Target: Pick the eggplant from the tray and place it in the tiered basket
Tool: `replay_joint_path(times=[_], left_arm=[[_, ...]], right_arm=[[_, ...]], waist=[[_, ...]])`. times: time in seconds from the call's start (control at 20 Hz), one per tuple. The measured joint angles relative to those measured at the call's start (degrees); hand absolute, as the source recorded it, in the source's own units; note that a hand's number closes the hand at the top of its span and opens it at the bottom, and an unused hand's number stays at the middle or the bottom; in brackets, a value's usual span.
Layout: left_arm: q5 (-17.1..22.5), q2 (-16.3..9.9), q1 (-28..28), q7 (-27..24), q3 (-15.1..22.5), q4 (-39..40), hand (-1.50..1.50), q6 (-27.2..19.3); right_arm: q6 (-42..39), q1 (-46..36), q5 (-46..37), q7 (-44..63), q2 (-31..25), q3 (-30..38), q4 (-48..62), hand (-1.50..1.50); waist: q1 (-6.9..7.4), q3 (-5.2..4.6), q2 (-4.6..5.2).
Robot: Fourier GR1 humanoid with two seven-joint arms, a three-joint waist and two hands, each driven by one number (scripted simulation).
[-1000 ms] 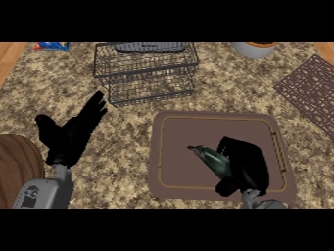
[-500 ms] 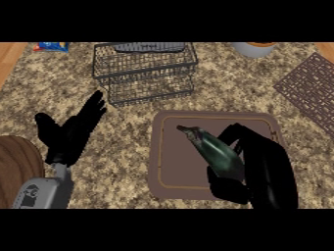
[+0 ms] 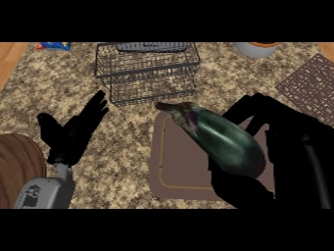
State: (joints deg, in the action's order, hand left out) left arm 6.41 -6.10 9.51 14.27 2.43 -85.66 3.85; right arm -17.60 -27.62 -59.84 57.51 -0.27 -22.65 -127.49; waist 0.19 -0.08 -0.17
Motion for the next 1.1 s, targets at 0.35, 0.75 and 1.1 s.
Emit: replay_joint_path(times=[0.35,0.75,1.1], left_arm=[[-0.75,0.98,2.39,0.02,0.18,2.08,0.00,-0.43],[-1.19,1.55,1.57,0.02,0.84,1.02,0.00,-0.44],[-1.53,1.89,0.91,-0.62,1.05,1.07,0.00,-0.29]], right_arm=[[-2.79,-18.69,4.21,1.04,-0.03,6.87,12.53,1.50],[1.29,-34.40,7.56,1.02,0.01,14.11,33.99,1.50],[12.55,-42.59,7.78,-4.24,0.16,19.25,54.58,1.50]], waist=[[0.37,-0.02,0.12],[1.35,-0.01,0.32],[1.55,0.00,0.58]])
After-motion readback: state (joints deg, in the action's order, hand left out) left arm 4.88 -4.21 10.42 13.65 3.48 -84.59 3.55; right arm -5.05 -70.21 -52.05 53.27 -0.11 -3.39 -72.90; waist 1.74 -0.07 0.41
